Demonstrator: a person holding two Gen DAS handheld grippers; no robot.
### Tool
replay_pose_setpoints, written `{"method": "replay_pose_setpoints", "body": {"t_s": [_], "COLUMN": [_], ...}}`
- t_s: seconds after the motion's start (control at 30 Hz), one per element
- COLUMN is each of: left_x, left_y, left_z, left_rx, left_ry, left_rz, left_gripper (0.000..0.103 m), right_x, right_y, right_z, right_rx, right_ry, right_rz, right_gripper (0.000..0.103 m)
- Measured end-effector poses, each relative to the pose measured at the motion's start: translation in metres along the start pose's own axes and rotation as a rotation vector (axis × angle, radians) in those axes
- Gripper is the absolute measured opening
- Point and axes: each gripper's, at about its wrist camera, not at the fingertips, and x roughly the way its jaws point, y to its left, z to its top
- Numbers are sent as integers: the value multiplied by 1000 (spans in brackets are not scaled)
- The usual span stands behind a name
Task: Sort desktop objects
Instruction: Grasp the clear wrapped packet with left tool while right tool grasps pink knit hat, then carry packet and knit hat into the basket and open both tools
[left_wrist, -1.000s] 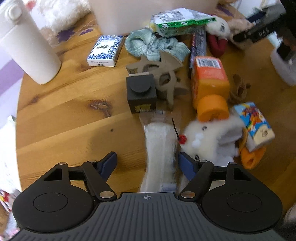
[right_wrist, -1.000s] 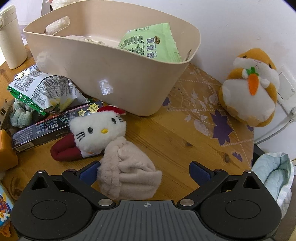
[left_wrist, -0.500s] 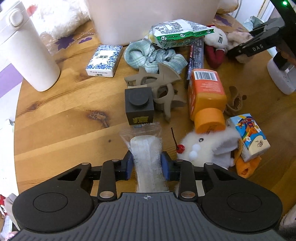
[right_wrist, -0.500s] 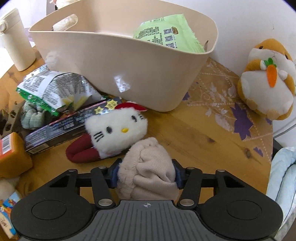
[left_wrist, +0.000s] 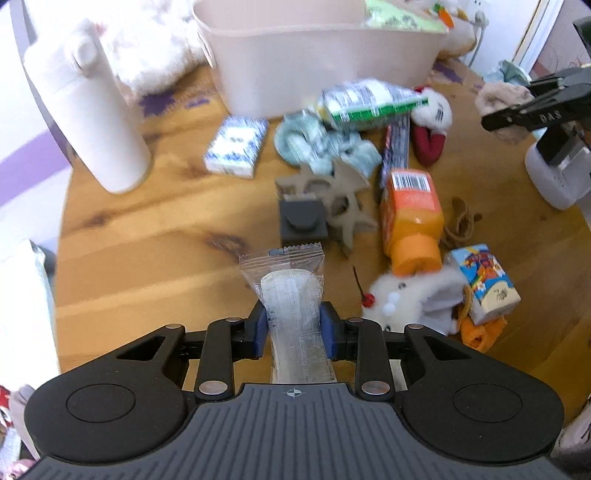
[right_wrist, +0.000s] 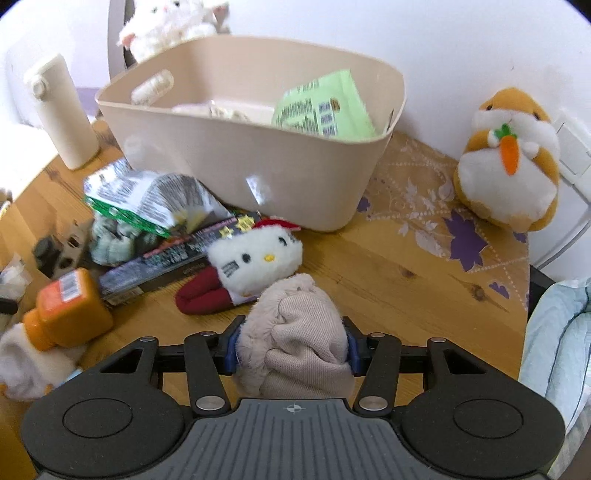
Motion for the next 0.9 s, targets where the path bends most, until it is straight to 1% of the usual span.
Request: {"method": "replay_pose_setpoints", "body": {"t_s": [0.13, 0.27, 0.47, 0.57, 0.7, 0.77, 0.9], "left_x": [-17, -33, -53, -62, -68, -67, -60], "left_y": [9, 19, 21, 19, 11, 5, -6], "left_z": [14, 36, 78, 101, 128, 140, 164], "left_rx": [-1, -12, 13, 34, 80, 112, 140], "left_ry": [-62, -139, -224, -273, -311, -321, -323], "left_rz": [24, 45, 88, 86, 90, 97, 120], "left_gripper": [30, 30, 30, 30, 30, 30, 30], "right_x": [-18, -35, -58, -67, -76, -80, -83], "right_y": [2, 1, -9, -18, -27, -30, -33], "right_z": [4, 14, 36, 47, 67, 75, 94], "right_rx": [-2, -6, -19, -9, 17, 24, 29], "right_ry": [-45, -93, -173, -203, -230, -248, -273], "right_rz": [7, -1, -51, -75, -110, -113, -138], "right_gripper": [48, 48, 49, 49, 49, 49, 49]}}
